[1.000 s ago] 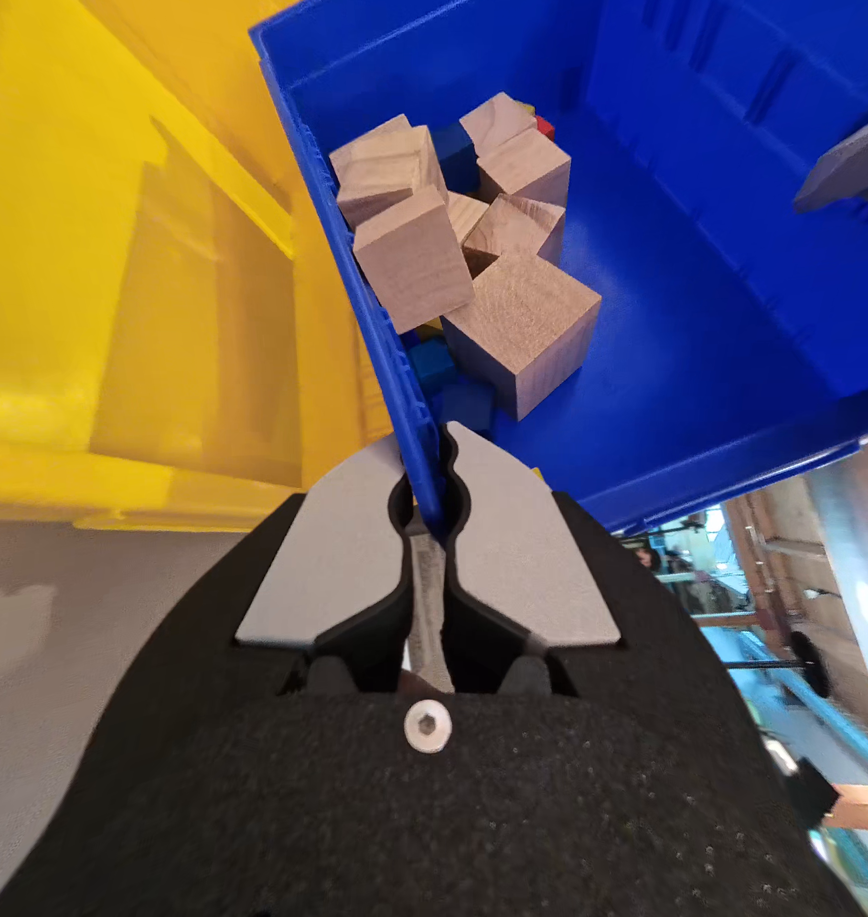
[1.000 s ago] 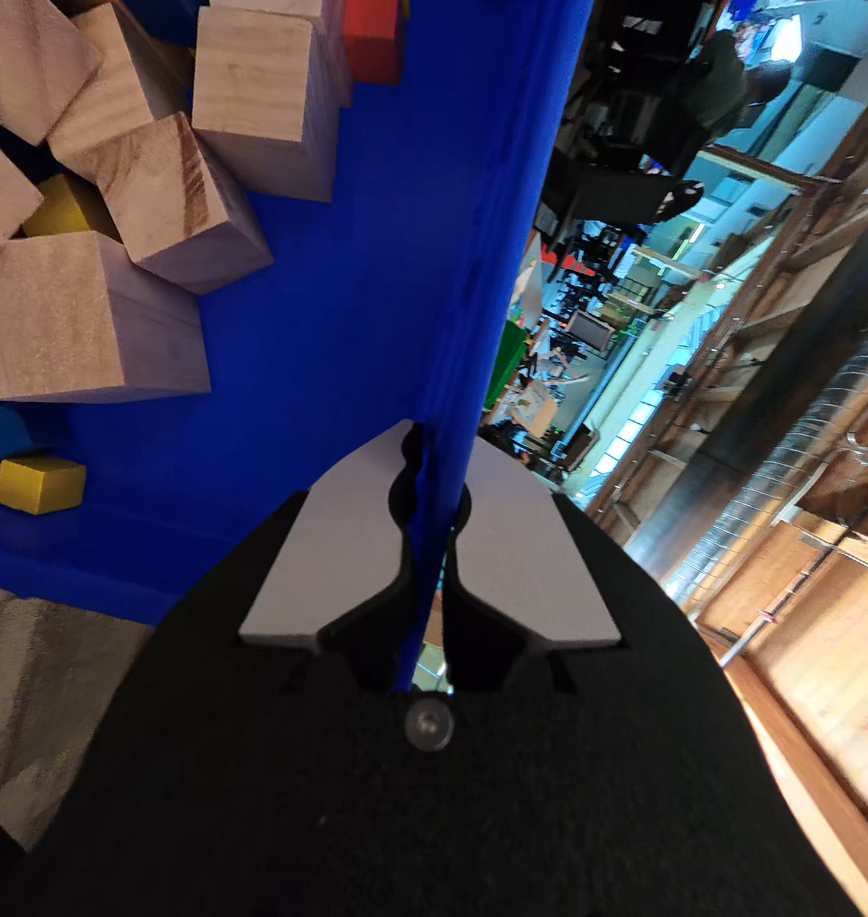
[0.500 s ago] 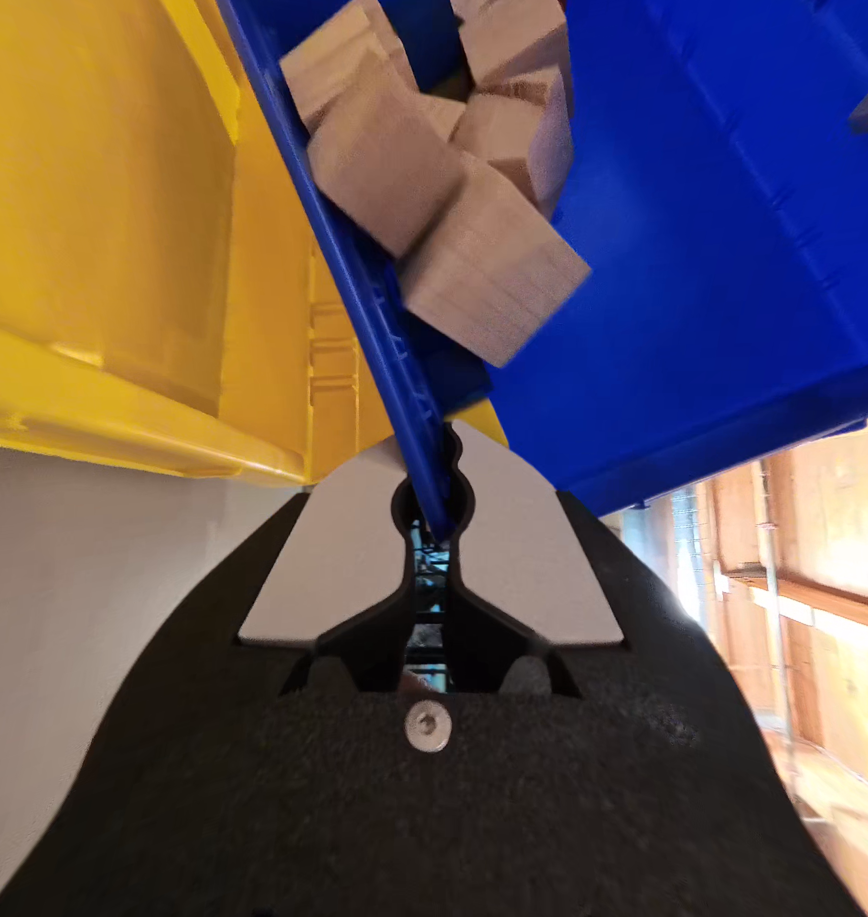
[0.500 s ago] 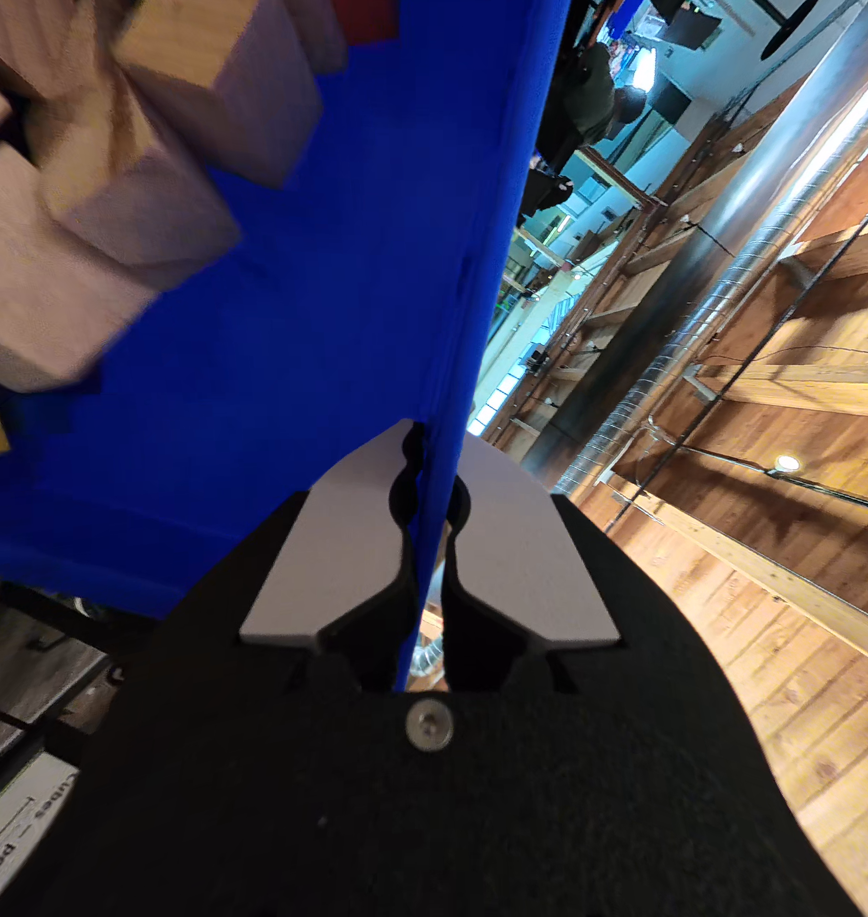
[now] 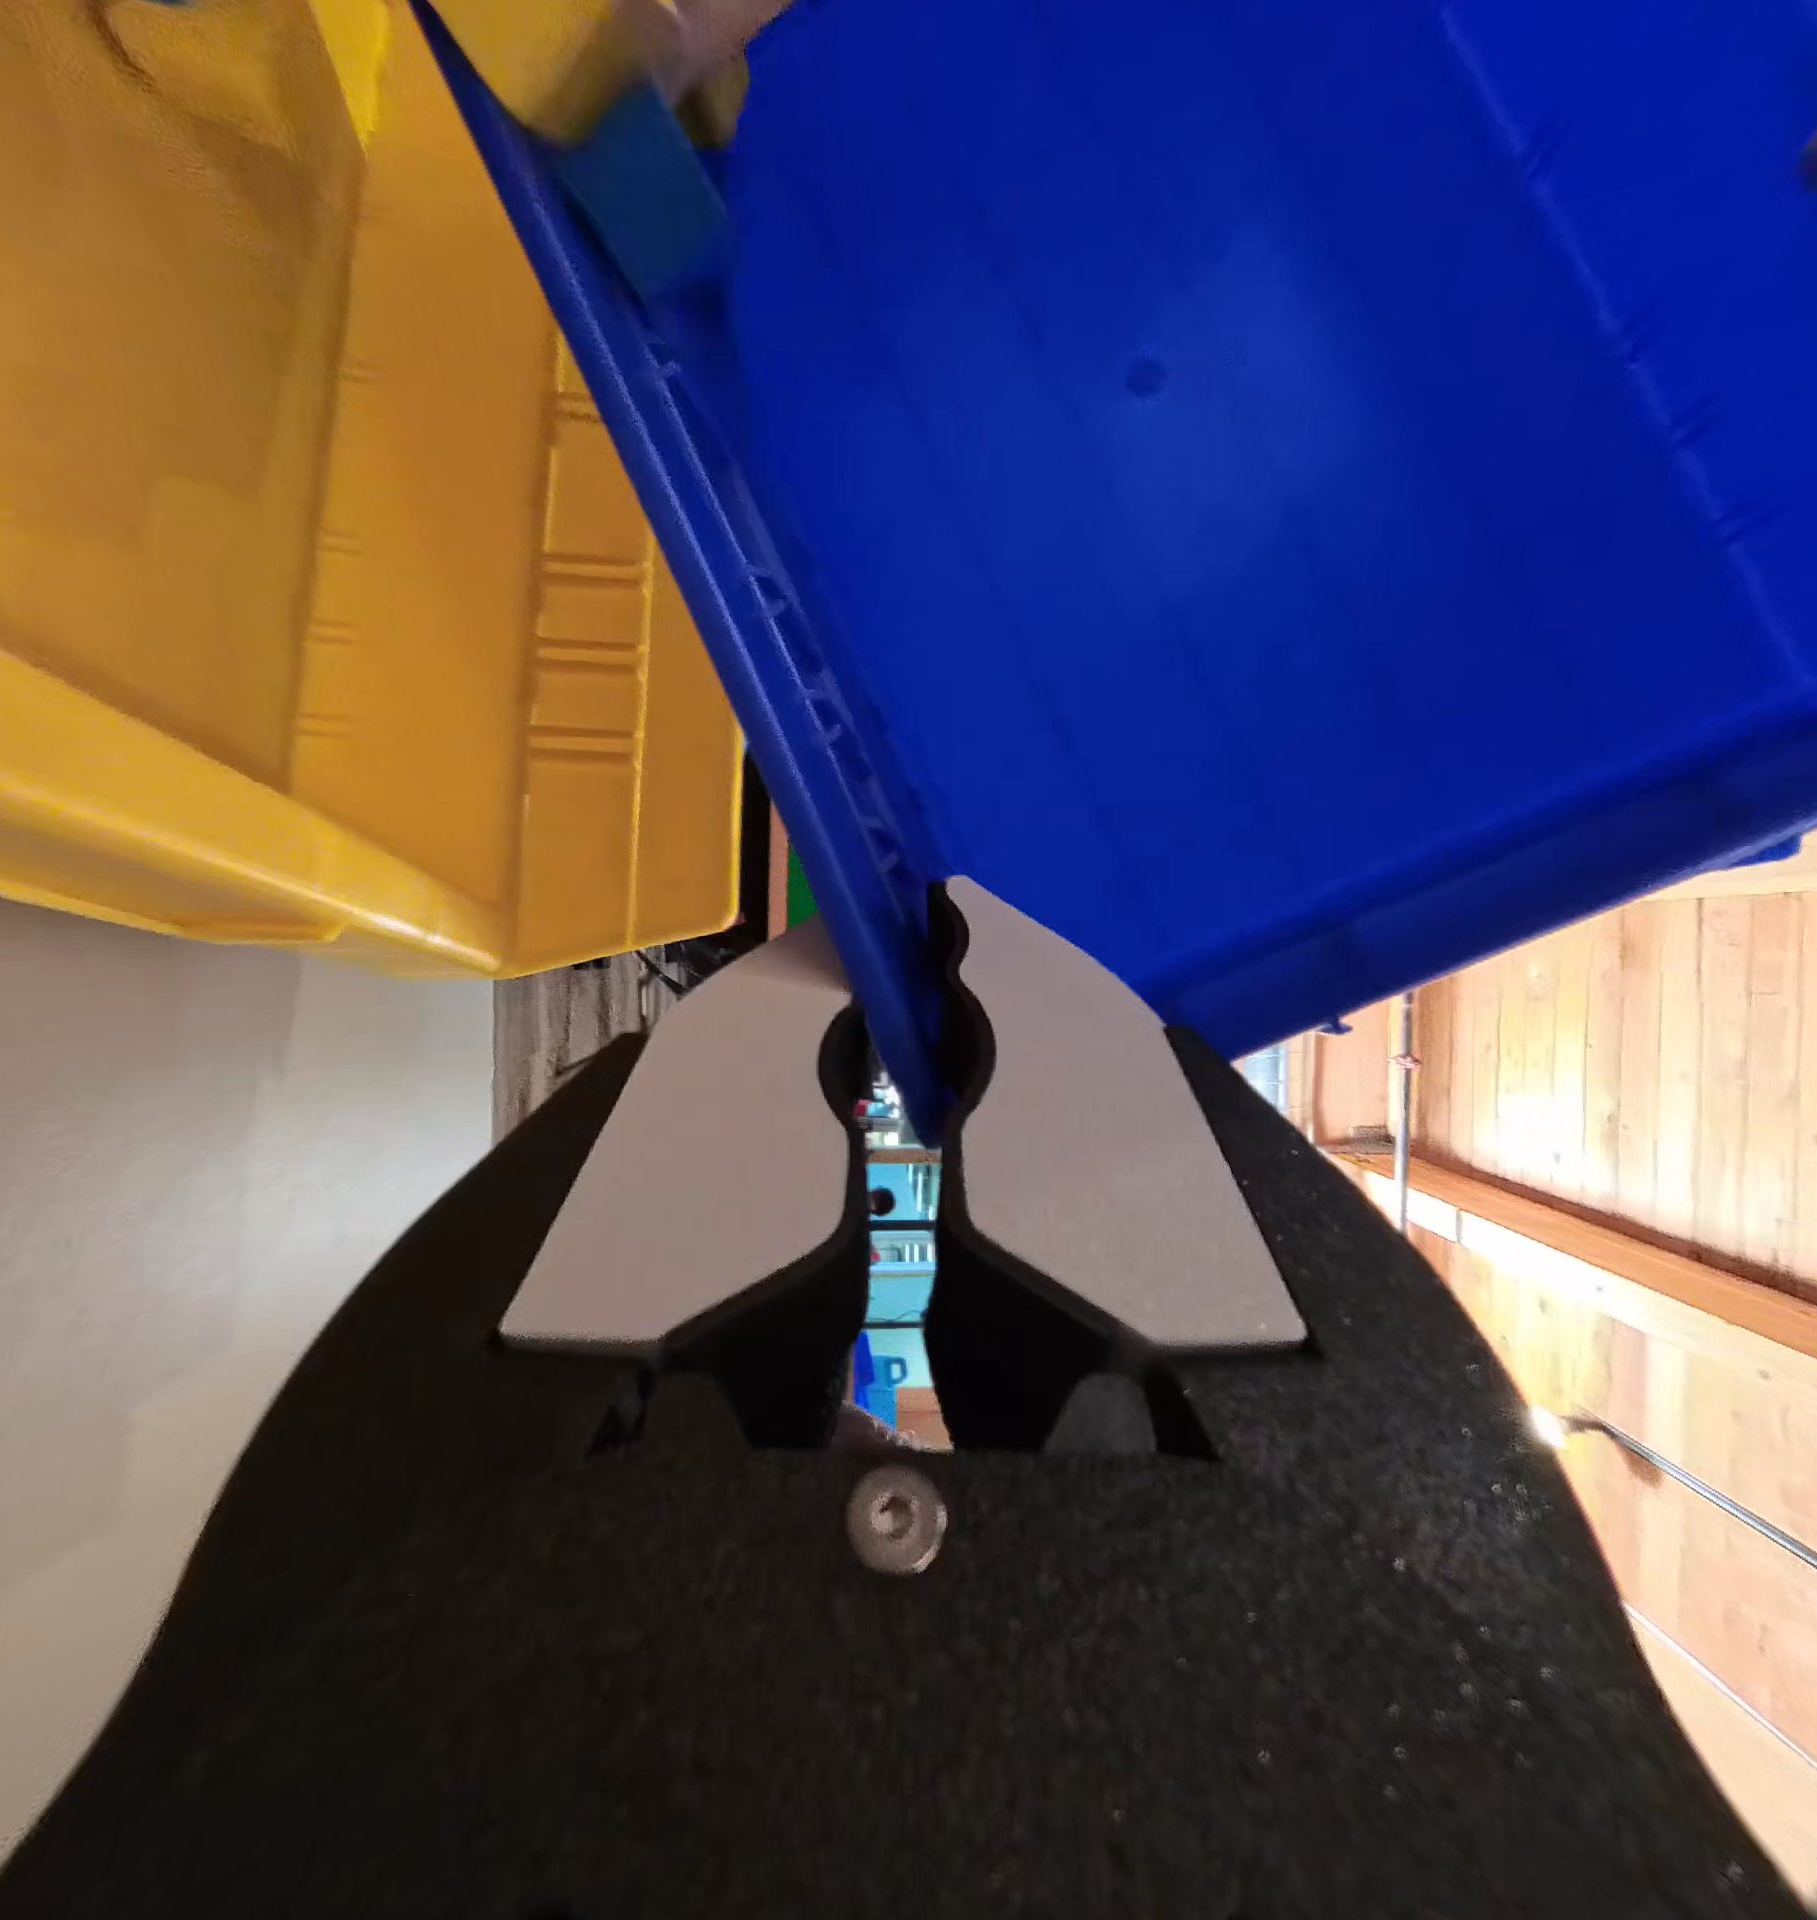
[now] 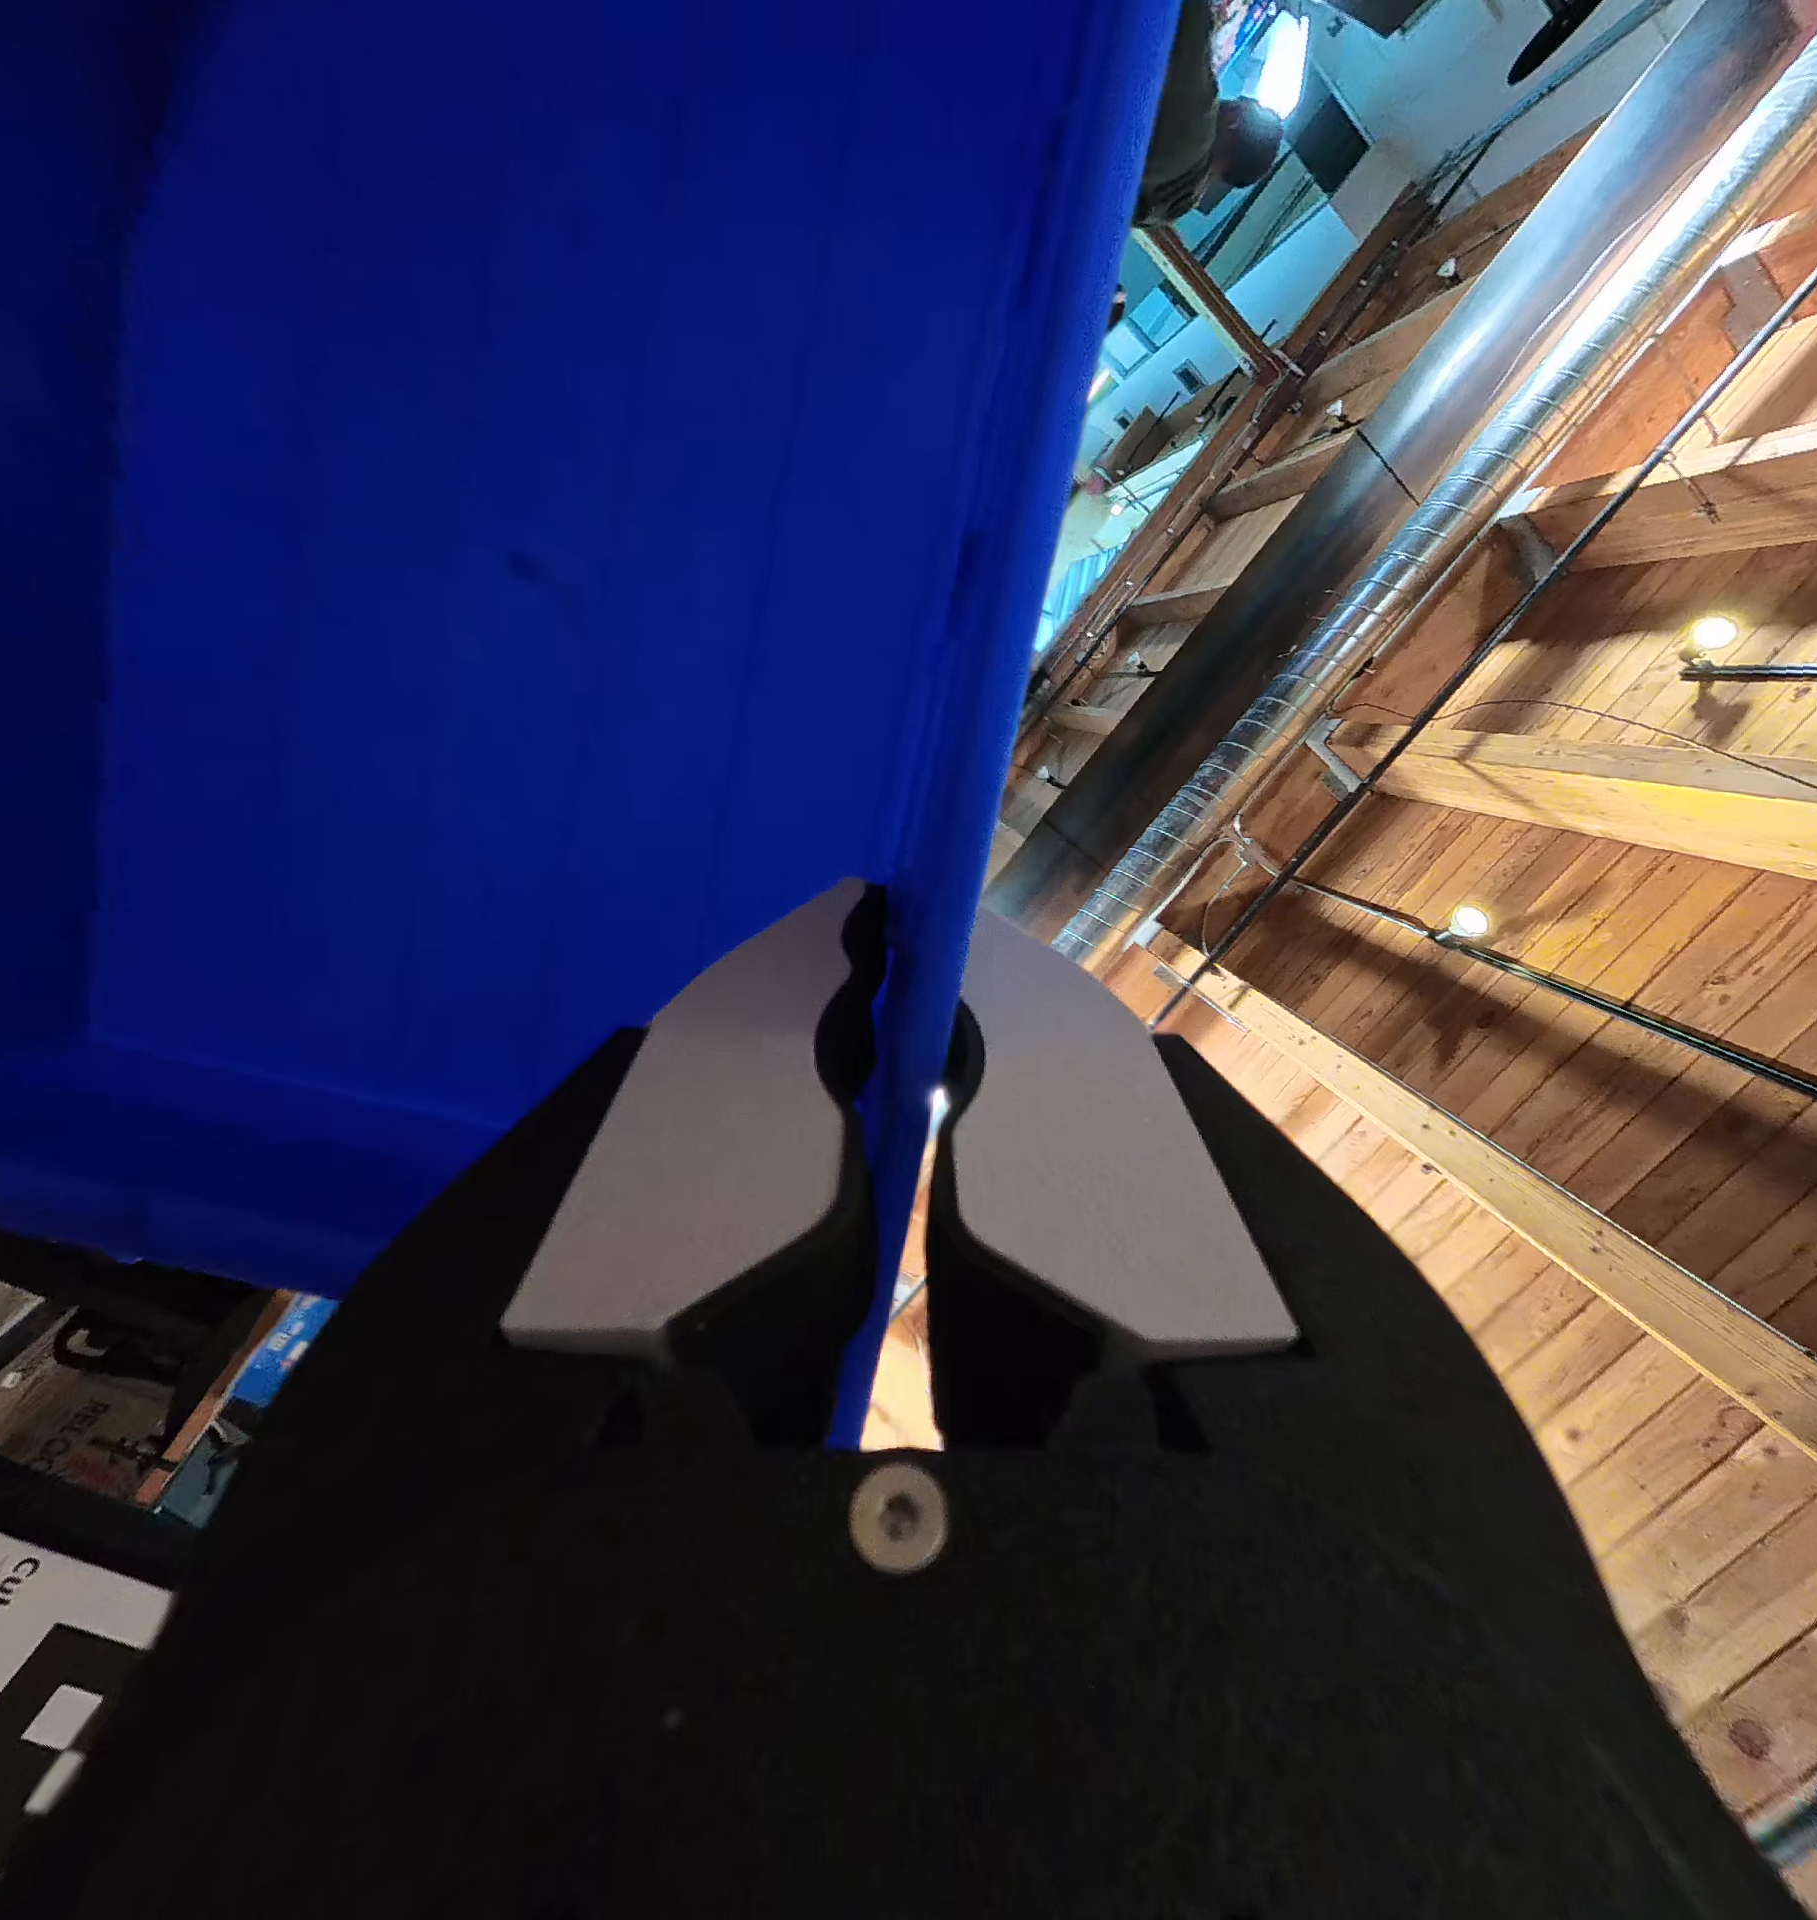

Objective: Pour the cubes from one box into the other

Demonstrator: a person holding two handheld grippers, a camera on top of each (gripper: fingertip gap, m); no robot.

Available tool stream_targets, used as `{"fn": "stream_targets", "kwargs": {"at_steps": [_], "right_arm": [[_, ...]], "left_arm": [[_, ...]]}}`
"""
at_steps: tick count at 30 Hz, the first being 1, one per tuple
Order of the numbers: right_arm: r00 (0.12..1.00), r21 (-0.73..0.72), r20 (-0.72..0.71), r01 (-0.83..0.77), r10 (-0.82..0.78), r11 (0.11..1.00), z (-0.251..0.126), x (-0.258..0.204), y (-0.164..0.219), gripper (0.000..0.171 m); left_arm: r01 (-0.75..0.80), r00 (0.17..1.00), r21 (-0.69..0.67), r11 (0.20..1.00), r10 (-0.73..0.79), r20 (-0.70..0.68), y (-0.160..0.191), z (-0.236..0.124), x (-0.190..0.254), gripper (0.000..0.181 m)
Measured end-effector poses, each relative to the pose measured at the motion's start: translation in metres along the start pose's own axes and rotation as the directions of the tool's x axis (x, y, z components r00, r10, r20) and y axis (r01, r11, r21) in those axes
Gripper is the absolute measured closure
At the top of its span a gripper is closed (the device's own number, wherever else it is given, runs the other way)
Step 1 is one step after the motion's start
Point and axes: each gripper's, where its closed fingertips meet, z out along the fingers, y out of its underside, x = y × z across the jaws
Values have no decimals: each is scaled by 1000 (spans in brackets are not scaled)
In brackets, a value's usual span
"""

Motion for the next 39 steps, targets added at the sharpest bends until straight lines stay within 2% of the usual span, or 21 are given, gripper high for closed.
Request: {"fn": "stream_targets", "kwargs": {"at_steps": [7, 12, 18, 22, 26, 29, 31, 33, 36, 39], "right_arm": [[985, -70, -155, 62, -72, 996, -20, 16, 5, 166], [977, -143, -184, 81, -107, 986, -21, 19, 25, 166], [995, -184, -88, 22, -39, 983, 10, 16, 68, 166], [996, -213, -83, -2, -16, 977, 23, 15, 95, 165], [996, -146, 15, -89, 92, 985, 32, 8, 113, 165], [958, -26, 137, -251, 252, 968, 26, 3, 119, 165], [889, 68, 235, -419, 394, 905, 17, 1, 122, 166], [790, 160, 341, -583, 510, 796, 5, -1, 122, 165], [612, 290, 507, -785, 607, 548, -26, -1, 108, 165], [434, 367, 664, -899, 609, 240, -73, 4, 80, 165]], "left_arm": [[61, 992, -43, 997, -66, -106, 22, 9, 34, 173], [74, 985, -96, 993, -88, -148, 36, 10, 48, 173], [74, 984, -211, 975, -105, -144, 58, 13, 54, 175], [41, 979, -307, 951, -99, -176, 76, 14, 64, 175], [-38, 990, -302, 952, -6, -144, 74, 8, 59, 176], [-149, 988, -263, 953, 129, -89, 50, -7, 51, 176], [-258, 966, -225, 940, 254, -46, 24, -23, 51, 176], [-400, 913, -159, 903, 408, 18, -12, -45, 55, 176], [-638, 753, -70, 767, 640, 155, -74, -88, 66, 176], [-820, 539, -12, 572, 780, 319, -140, -145, 85, 177]]}}
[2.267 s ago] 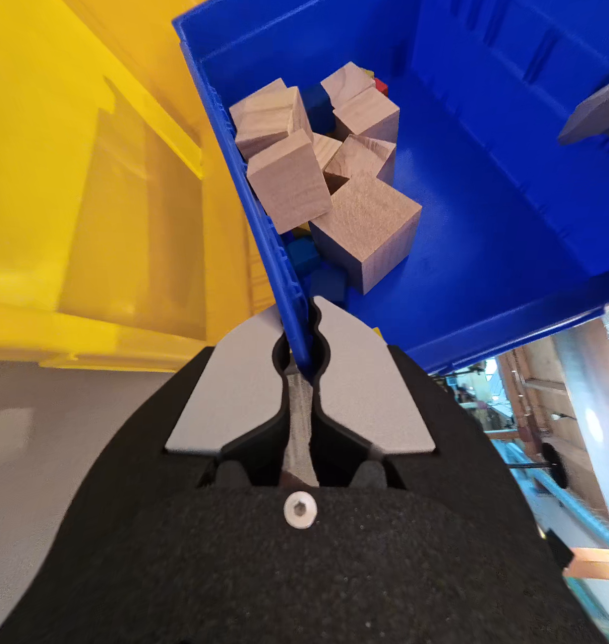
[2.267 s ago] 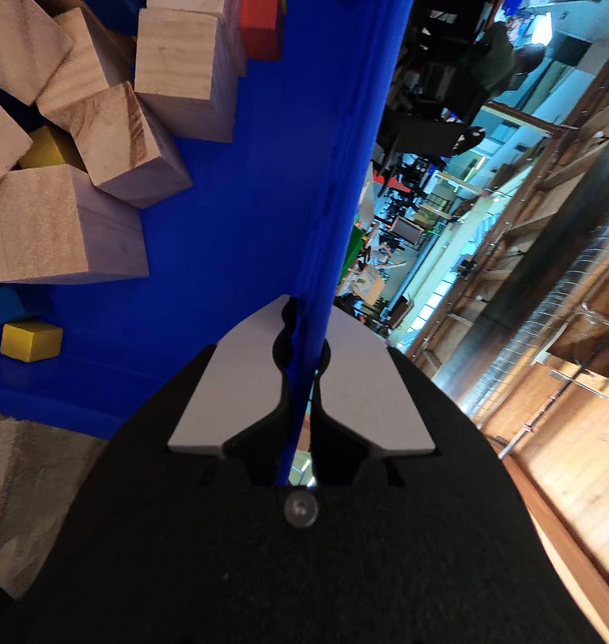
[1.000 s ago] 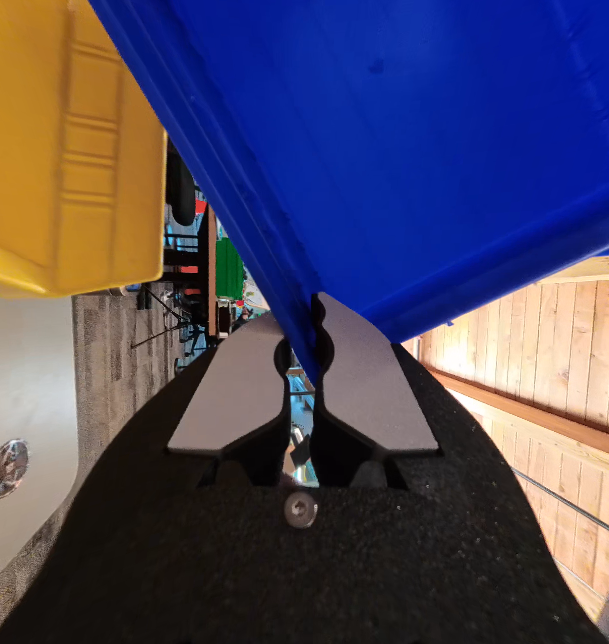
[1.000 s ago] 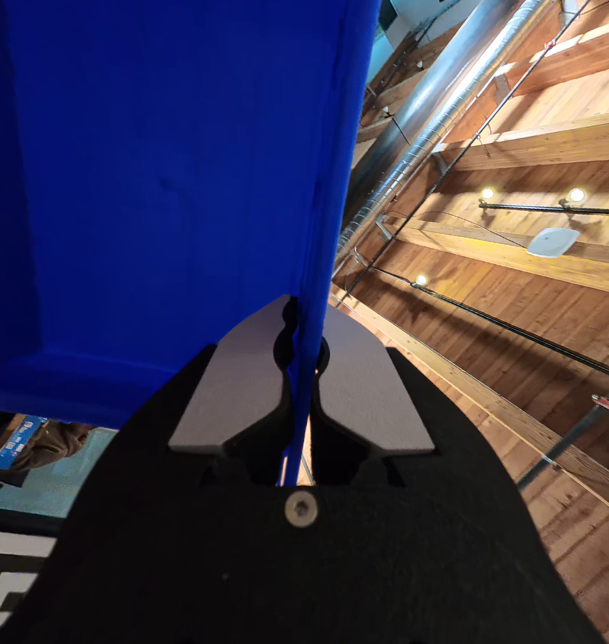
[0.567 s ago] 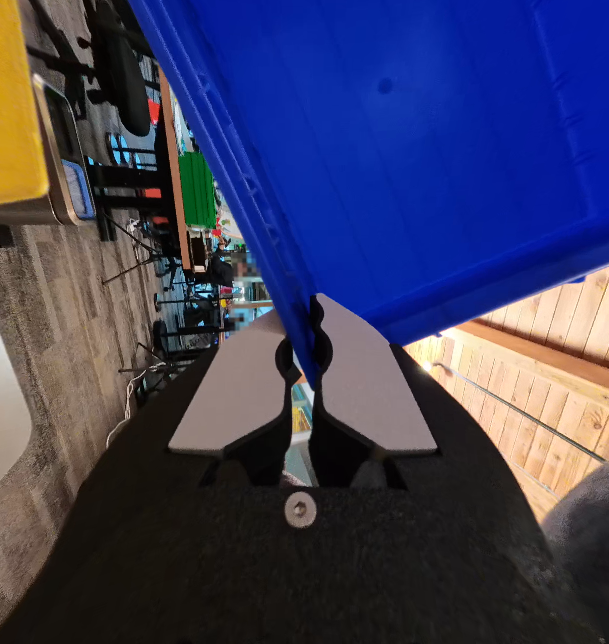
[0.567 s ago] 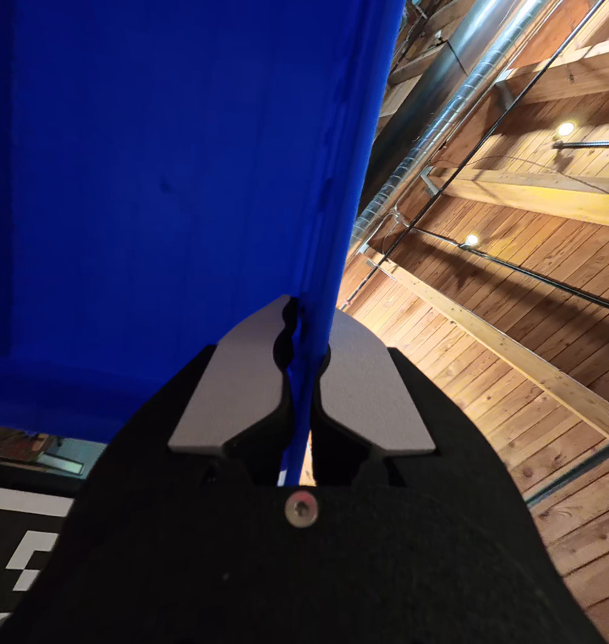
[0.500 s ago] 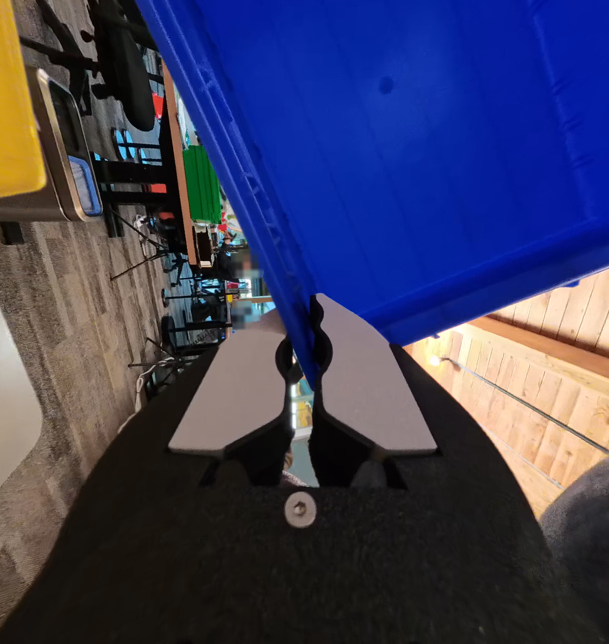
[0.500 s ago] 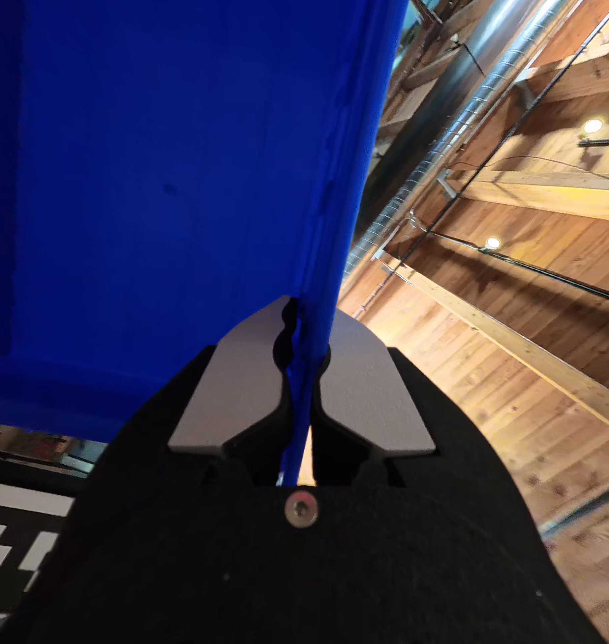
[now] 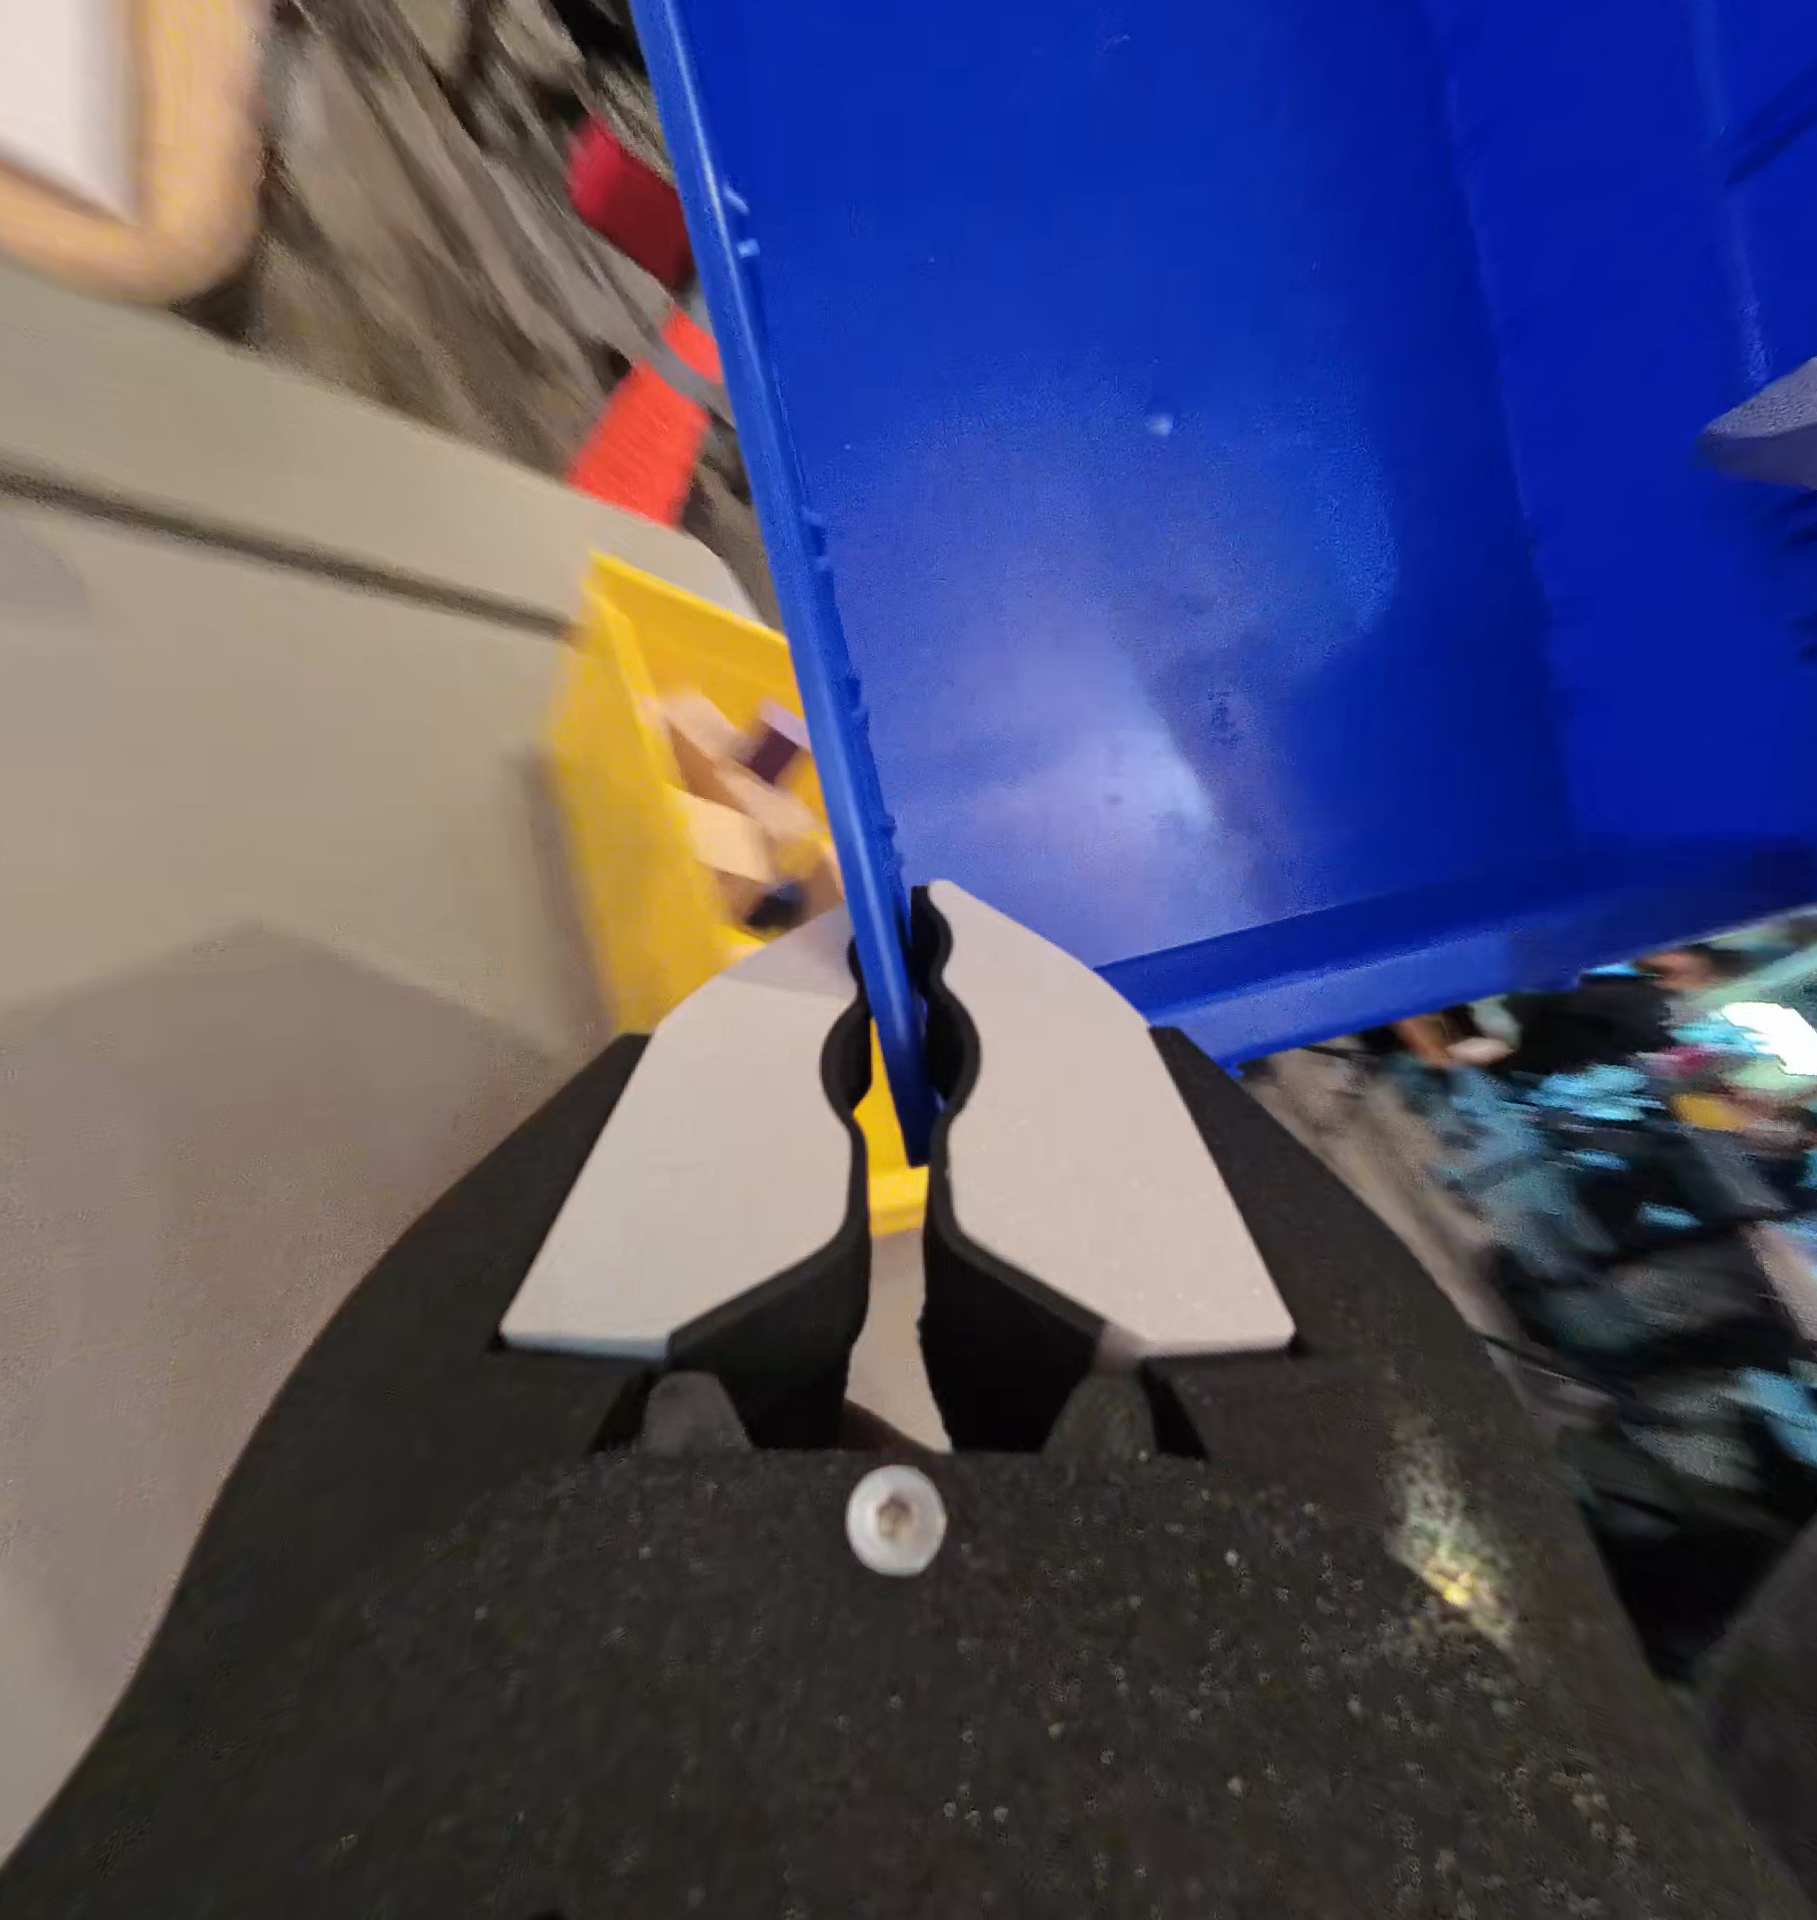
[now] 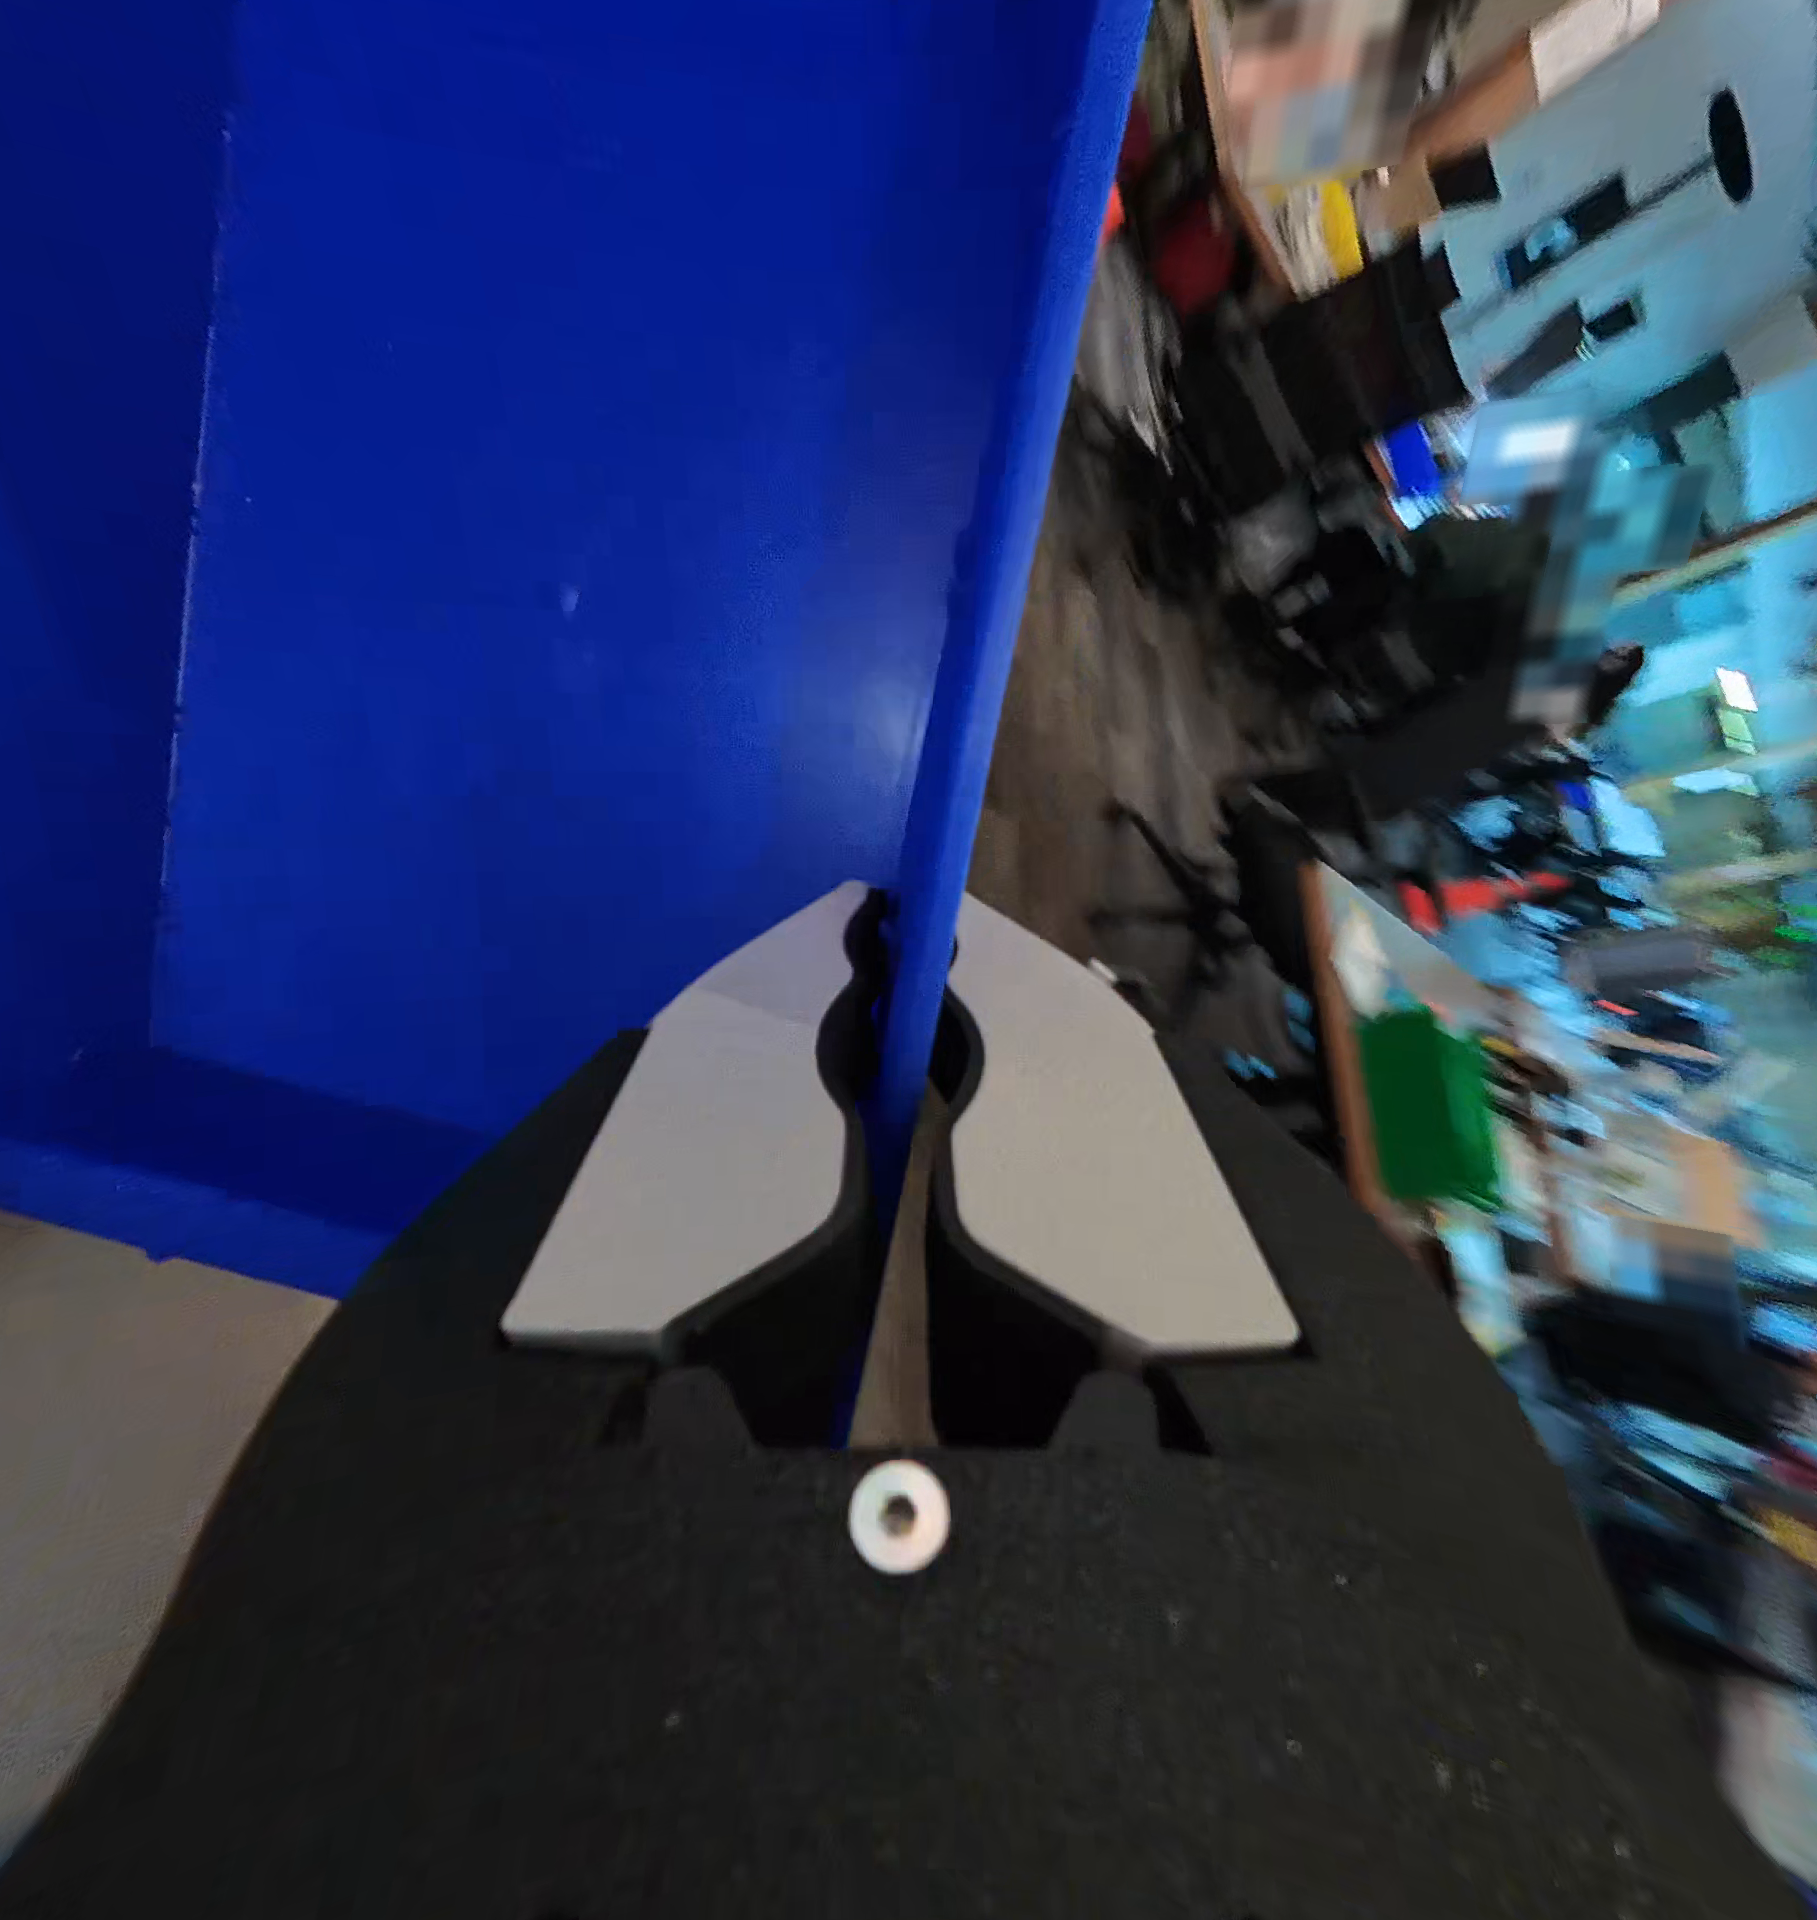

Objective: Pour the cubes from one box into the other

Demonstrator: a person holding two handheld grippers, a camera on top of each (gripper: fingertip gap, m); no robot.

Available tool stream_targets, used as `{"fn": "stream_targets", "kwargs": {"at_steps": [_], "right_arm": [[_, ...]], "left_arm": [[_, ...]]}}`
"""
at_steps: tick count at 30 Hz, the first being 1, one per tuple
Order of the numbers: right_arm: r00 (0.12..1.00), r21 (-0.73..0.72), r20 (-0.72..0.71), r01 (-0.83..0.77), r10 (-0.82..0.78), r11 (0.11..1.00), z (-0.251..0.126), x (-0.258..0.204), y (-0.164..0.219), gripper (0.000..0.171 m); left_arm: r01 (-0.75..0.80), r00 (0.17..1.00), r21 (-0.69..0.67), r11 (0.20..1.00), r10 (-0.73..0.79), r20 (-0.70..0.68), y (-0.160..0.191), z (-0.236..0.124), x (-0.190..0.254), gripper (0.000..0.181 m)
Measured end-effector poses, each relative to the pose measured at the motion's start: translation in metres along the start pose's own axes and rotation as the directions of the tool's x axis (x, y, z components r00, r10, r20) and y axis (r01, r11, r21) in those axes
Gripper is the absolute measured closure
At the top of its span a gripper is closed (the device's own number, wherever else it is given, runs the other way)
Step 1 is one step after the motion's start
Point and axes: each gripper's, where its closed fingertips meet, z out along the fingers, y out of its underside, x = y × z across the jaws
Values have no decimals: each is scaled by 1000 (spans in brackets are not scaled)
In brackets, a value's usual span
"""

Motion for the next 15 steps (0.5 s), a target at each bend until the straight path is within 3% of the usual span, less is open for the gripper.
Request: {"fn": "stream_targets", "kwargs": {"at_steps": [3, 6, 10, 15], "right_arm": [[977, 188, 141, -183, 158, 965, -4, -62, -33, 165], [907, 276, 323, -363, 270, 890, -7, -142, -70, 166], [788, 258, 538, -492, 299, 832, -20, -271, -119, 167], [709, 116, 665, -408, 234, 906, -44, -421, -154, 166]], "left_arm": [[-231, 956, 60, 971, 215, 200, -52, -52, -61, 178], [-395, 856, 23, 919, 359, 373, -91, -112, -124, 178], [-509, 685, -63, 859, 448, 575, -122, -202, -213, 178], [-441, 596, -176, 880, 434, 676, -133, -295, -317, 178]]}}
